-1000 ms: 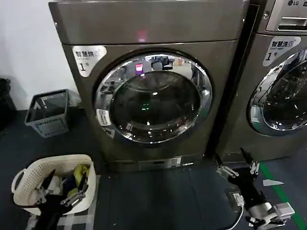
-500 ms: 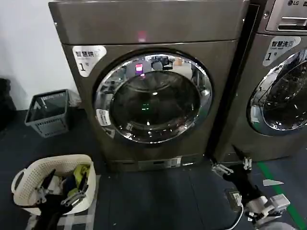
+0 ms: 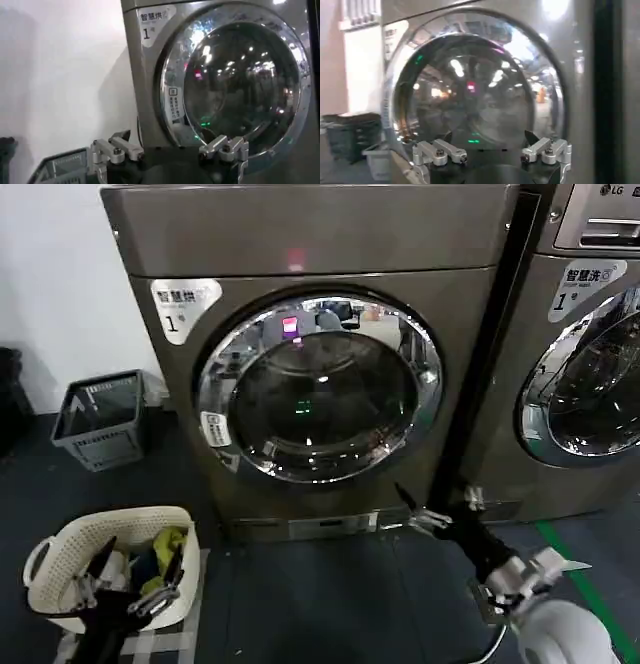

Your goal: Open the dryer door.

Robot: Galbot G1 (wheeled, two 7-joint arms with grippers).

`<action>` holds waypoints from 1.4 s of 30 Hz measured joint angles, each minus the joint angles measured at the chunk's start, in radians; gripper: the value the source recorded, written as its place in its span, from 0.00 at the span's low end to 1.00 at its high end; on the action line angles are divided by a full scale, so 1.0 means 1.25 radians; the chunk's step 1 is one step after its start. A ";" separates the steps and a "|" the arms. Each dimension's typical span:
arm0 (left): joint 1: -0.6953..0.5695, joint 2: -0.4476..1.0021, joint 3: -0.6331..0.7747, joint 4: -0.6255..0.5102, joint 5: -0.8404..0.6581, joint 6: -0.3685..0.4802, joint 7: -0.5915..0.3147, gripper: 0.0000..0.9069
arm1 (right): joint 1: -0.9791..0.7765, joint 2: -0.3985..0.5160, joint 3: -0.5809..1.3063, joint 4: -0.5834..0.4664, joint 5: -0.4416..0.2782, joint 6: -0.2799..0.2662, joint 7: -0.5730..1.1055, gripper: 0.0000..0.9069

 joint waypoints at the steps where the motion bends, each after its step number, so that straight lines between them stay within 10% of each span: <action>1: 0.000 -0.001 0.000 -0.001 0.001 0.000 0.000 1.00 | 0.014 -0.005 -0.011 -0.008 0.005 0.002 -0.002 1.00; 42: 0.012 -0.015 -0.001 -0.019 0.014 0.000 0.002 1.00 | 0.623 0.037 -0.529 -0.367 0.131 0.032 -0.178 1.00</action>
